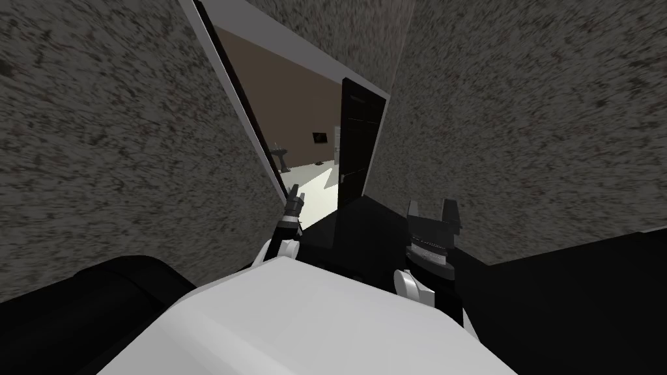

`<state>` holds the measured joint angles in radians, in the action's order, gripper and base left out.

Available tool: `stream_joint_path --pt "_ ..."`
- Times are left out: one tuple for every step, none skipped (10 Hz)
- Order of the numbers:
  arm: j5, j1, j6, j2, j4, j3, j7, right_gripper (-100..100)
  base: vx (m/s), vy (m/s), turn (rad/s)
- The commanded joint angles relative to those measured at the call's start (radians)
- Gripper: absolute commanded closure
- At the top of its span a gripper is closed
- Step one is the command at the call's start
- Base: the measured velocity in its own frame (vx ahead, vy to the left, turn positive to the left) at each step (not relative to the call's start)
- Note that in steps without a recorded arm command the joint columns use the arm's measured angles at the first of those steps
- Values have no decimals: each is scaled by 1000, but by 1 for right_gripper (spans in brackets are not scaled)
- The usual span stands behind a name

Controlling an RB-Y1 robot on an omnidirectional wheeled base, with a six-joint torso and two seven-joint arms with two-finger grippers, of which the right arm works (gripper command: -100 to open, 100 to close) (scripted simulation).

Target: Push the door open

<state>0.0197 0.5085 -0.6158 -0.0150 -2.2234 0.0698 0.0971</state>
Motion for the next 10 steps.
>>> stream_joint_path --pt "0 -13 -3 12 27 19 2 -100 113 -5 -35" --pt "0 -19 -5 17 41 30 3 -100 204 -1 -32" --pt "0 -26 -7 22 55 40 5 -100 217 4 -18" --pt "0 -37 -10 30 78 57 7 -100 239 -2 -32" --pt "0 -47 -13 36 99 71 8 -100 223 -17 -38" --pt "0 -56 -15 42 119 86 10 -100 193 -15 -36" --pt "0 -66 -18 49 139 100 12 -100 200 -15 -33" --pt "0 -78 -21 55 164 118 14 -100 201 -7 -33" --pt "0 -84 -23 58 177 127 15 -100 154 15 -27" --pt "0 -96 -26 64 202 146 17 -100 154 7 -43"
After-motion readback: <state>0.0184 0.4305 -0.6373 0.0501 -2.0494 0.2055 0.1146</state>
